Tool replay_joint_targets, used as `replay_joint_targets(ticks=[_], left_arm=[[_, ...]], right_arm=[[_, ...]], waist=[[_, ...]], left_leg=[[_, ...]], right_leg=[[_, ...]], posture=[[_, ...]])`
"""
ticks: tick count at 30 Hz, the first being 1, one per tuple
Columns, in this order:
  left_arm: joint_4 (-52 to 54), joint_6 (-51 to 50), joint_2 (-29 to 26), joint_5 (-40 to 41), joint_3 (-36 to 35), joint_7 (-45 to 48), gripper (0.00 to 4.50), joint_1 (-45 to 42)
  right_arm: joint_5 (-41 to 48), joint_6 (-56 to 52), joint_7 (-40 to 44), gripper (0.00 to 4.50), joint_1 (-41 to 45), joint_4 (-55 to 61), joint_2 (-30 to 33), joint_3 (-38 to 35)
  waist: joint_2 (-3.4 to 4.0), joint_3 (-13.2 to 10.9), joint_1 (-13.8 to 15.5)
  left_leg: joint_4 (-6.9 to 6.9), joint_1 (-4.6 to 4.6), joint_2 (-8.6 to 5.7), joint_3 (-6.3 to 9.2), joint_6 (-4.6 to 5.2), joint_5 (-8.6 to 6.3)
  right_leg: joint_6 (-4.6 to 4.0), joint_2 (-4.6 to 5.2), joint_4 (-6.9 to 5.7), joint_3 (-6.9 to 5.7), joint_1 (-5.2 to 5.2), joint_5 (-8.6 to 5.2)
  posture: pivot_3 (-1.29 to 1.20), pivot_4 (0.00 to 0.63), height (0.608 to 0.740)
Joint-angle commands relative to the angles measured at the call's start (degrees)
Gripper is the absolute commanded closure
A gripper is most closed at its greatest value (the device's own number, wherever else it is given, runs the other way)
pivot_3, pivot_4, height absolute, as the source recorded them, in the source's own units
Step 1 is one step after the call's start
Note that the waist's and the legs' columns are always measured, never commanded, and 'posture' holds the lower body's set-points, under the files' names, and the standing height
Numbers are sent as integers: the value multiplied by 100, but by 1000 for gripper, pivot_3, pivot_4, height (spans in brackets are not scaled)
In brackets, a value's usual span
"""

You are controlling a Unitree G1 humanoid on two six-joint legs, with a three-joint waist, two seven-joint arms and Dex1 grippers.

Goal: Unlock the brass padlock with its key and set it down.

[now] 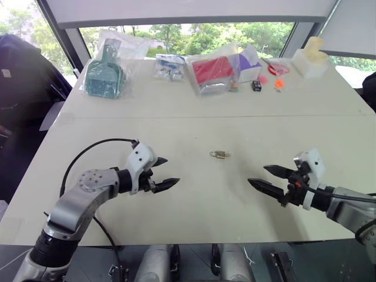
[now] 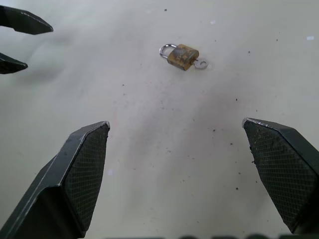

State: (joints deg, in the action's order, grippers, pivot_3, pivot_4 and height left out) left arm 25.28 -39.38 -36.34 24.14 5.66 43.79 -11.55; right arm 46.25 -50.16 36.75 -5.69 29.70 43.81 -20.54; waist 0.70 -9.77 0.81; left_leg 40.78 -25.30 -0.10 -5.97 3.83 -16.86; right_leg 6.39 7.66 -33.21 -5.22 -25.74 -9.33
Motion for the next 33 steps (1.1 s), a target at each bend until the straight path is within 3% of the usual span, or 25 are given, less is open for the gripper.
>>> replay_joint_targets(ticks=[1, 21, 23, 28, 33], left_arm=[[220, 141, -100, -92, 16, 16, 558, 19], [112, 302, -124, -135, 28, 96, 558, -3], [-33, 454, -321, -320, 153, 308, 558, -162], [-1515, 1519, -579, -945, 626, 1216, 558, -1381], [-3585, 2748, 47, -1690, 1417, 2077, 558, -3210]], right_arm=[[-50, 191, 51, 78, 31, 13, -42, 3], [-14, 156, -214, 78, 139, 252, -141, 278], [-1, 136, -217, 78, 184, 227, -123, 278], [-1, -12, -231, 78, 496, 108, -49, 341], [-59, -102, -339, 78, 628, 239, 17, 292]], waist=[[0, 0, 1], [0, 0, 5], [0, 0, 6], [0, 0, 30], [-1, 0, 139]], left_leg=[[0, 0, 0, 0, 0, 0], [0, 0, 0, 0, -3, -1], [0, 0, 0, 0, -3, -1], [0, 0, 0, -1, -5, 1], [8, -4, -4, -5, -1, 2]], right_leg=[[0, 0, 0, 0, 0, 0], [0, 1, 0, 0, -1, 0], [0, 1, 0, 0, 0, 0], [-2, -1, -1, -1, -1, 1], [-3, 1, 3, -1, -1, 3]], posture=[[0, 150, 735], [0, 150, 735], [0, 150, 735], [0, 150, 735], [0, 150, 735]])
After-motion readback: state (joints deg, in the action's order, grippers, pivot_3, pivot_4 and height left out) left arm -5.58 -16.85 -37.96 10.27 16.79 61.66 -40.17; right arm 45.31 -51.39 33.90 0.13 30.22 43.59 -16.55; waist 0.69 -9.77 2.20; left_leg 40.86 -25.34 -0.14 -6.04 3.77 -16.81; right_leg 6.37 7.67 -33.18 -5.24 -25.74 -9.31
